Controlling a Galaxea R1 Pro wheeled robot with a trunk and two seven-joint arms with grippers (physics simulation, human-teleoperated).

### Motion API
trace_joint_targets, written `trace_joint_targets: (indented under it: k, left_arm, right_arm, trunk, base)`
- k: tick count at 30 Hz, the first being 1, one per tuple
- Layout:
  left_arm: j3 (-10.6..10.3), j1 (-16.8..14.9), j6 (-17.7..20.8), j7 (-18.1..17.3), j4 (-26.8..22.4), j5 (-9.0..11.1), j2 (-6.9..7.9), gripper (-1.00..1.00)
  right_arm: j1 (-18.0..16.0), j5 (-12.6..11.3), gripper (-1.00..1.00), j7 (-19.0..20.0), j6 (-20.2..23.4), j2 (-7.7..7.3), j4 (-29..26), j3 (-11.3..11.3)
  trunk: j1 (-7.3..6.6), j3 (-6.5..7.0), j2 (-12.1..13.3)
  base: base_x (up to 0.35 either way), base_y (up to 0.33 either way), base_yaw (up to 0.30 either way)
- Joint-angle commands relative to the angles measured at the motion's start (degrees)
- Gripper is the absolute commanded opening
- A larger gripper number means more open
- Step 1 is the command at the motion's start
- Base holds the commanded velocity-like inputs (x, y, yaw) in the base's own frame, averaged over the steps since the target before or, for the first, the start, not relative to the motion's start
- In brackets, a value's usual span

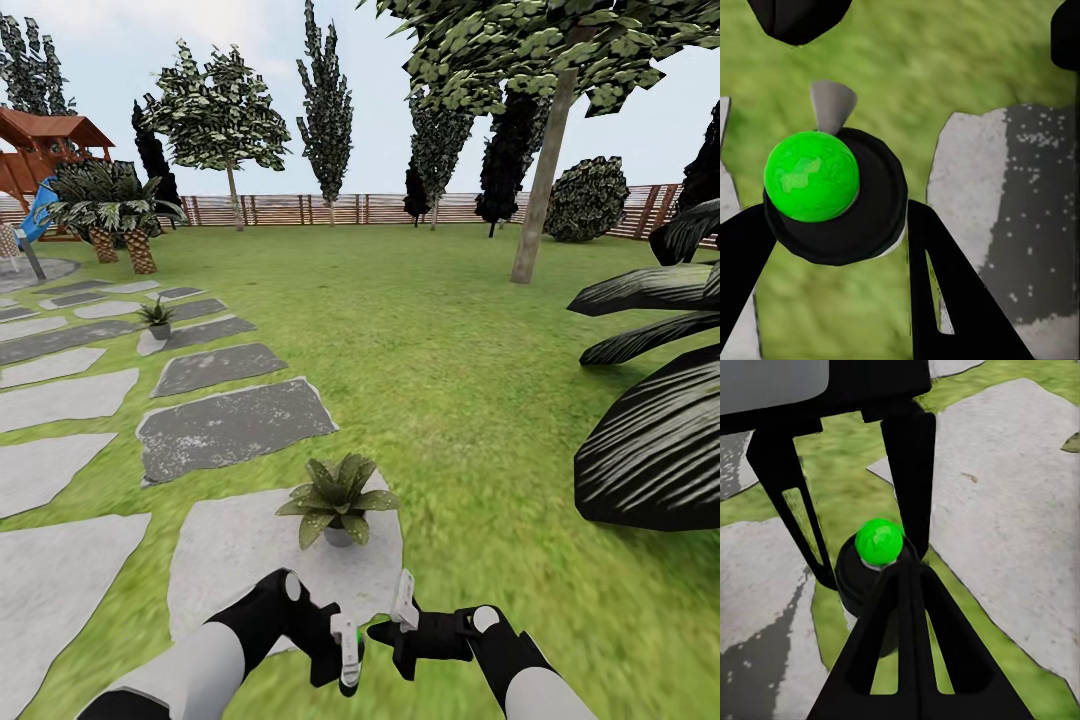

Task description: Pick up the pesticide atomizer in the garden and spray insectifuge to fully cover both potted plants in the garden.

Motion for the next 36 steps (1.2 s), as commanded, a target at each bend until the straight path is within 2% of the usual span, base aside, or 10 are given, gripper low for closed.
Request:
trace_joint_targets:
  k: [1, 6, 17, 18, 21, 23, 32, 35, 36]
  left_arm:
    - [0.14, -0.02, -0.38, -0.16, 0.14, -0.47, -0.02, -1.0]
    - [0.14, -0.02, -0.57, -0.16, 0.45, 0.37, -0.02, -1.0]
    - [0.14, -0.08, -0.57, -0.08, 0.39, 0.58, -0.02, -1.0]
    - [0.14, -0.07, -0.57, -0.08, 0.37, 0.75, -0.02, -1.0]
    - [0.12, -0.06, -0.69, -0.07, 0.29, 3.32, -0.02, -1.0]
    - [0.09, -0.07, -0.74, -0.07, 0.27, 4.09, -0.02, -1.0]
    - [0.12, -0.03, -0.75, -0.06, 0.26, 4.36, -0.02, -1.0]
    - [-0.08, 0.23, -0.54, 4.84, 1.42, 3.69, 0.05, -1.0]
    - [-0.19, 0.53, -0.45, 5.58, 2.11, 3.54, 0.88, -1.0]
  right_arm:
    - [-0.04, 0.41, -1.0, 0.26, -0.15, 0.07, -0.1, -0.48]
    - [-0.04, 0.37, -1.0, 0.25, -0.15, 0.07, -0.1, -0.48]
    - [-0.04, 0.38, -1.0, 0.25, -0.15, 0.07, -0.04, -0.48]
    - [-0.04, 0.39, -1.0, 0.25, -0.15, 0.07, -0.04, -0.48]
    - [-0.04, 0.35, -1.0, 0.25, -0.15, 0.07, -0.04, -0.48]
    - [-0.04, 0.36, -1.0, 0.26, -0.15, 0.07, -0.03, -0.48]
    - [-0.04, 0.36, -1.0, 0.28, -0.15, 0.07, -0.02, -0.48]
    - [-0.04, 0.42, -1.0, 0.28, -0.15, 0.07, -0.01, -0.48]
    - [-0.04, 0.42, -1.0, 0.29, -0.15, 0.07, -0.03, -0.48]
  trunk:
    - [-0.01, -0.06, -0.02]
    - [-0.01, -0.06, -0.02]
    - [-0.01, -0.06, -0.02]
    - [-0.01, -0.06, -0.02]
    - [-0.01, -0.06, -0.02]
    - [-0.01, -0.06, -0.02]
    - [-0.01, -0.06, -0.02]
    - [-0.01, -0.06, -0.02]
    - [-0.01, -0.06, -0.02]
  base:
    - [0.0, 0.0, 0.0]
    - [0.0, 0.0, 0.0]
    - [0.0, 0.0, 0.0]
    - [0.0, 0.0, 0.0]
    - [0.0, 0.0, 0.0]
    - [0.0, 0.0, 0.0]
    - [0.0, 0.0, 0.0]
    - [0.0, 0.0, 0.0]
    - [0.0, 0.0, 0.0]
